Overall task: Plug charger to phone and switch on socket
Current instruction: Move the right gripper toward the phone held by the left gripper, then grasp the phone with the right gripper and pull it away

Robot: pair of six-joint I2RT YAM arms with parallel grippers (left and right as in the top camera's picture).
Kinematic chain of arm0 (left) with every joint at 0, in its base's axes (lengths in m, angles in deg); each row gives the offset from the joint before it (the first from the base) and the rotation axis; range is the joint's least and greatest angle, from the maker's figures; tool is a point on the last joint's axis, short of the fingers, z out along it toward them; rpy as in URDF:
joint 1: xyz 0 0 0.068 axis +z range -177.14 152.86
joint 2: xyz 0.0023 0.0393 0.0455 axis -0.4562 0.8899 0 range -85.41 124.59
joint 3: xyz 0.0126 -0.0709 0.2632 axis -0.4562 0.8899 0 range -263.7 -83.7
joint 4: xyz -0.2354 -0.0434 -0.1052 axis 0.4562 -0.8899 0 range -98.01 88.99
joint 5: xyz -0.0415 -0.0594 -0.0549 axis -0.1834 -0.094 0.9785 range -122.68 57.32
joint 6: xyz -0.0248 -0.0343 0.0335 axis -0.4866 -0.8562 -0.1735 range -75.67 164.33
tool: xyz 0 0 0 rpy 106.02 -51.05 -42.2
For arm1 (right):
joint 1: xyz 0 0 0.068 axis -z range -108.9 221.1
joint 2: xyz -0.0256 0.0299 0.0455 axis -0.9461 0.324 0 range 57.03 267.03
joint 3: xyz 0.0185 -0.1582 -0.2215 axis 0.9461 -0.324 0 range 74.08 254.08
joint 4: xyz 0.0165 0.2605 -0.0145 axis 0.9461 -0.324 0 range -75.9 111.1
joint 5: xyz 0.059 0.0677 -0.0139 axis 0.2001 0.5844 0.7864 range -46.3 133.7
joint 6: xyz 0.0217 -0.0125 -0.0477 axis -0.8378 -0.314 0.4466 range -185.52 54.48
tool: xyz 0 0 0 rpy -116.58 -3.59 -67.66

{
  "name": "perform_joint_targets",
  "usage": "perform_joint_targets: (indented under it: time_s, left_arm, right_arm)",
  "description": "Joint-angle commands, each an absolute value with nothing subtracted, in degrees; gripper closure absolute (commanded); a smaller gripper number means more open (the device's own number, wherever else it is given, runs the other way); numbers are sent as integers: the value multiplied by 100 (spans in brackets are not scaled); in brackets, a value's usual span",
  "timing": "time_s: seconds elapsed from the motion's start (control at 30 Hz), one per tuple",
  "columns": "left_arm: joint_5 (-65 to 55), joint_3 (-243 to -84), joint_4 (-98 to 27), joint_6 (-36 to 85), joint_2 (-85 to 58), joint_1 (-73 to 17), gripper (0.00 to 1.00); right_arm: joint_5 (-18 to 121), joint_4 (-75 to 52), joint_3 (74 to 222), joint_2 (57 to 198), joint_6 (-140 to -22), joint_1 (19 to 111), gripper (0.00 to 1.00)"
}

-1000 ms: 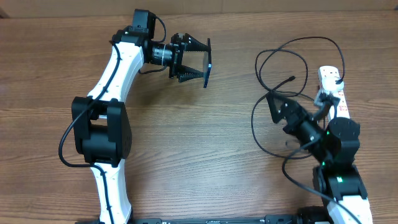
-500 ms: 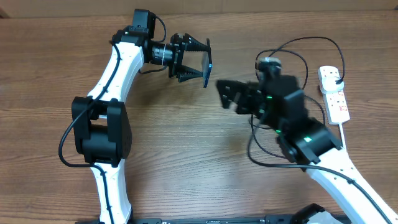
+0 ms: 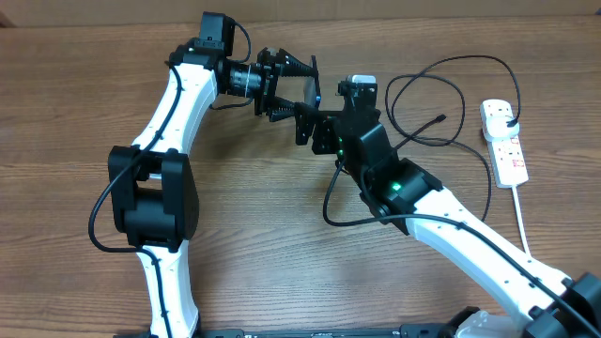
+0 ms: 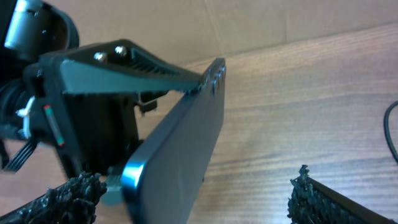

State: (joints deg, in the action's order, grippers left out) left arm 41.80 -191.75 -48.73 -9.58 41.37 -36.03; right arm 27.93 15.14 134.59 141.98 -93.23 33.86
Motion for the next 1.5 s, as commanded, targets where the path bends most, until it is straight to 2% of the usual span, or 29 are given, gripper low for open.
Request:
perform_joint_targets:
  time_s: [0.0, 0.3, 0.47, 0.73, 0.93, 1.13, 1.23, 1.3, 1.47]
  left_arm:
    - [4245, -19332, -4851, -943, 4084, -3579, 35]
    - [4160, -19332, -4851, -794, 4084, -3579, 35]
    - [4092, -19332, -4853, -704, 4084, -3581, 35]
    - [4029, -19332, -4853, -680, 4084, -3601, 34]
    - [3911, -19332, -4853, -683, 4084, -3640, 33]
    - [3883, -19332, -4853, -685, 4084, -3671, 32]
    - [3880, -19332, -4853, -685, 4084, -3679, 32]
    - [3870, -19332, -4851, -685, 4084, -3692, 32]
    - [3870, -19332, -4853, -685, 4084, -3692, 32]
  right_arm:
    - [2575, 1783, 13518, 14414, -9080, 3353, 1]
    - [2575, 2231, 13518, 14757, -9052, 3356, 4]
    - [2575, 2465, 13518, 14762, -9052, 3356, 20]
    - [2575, 2561, 13518, 14836, -9052, 3356, 27]
    - [2697, 2660, 13518, 15013, -9052, 3353, 40]
    - [2833, 2668, 13518, 15046, -9052, 3356, 47]
    - [2833, 2662, 13518, 15048, -9052, 3356, 53]
    - [2833, 2662, 13518, 15048, -9054, 3353, 61]
    - [2835, 2647, 13518, 15048, -9054, 3353, 69]
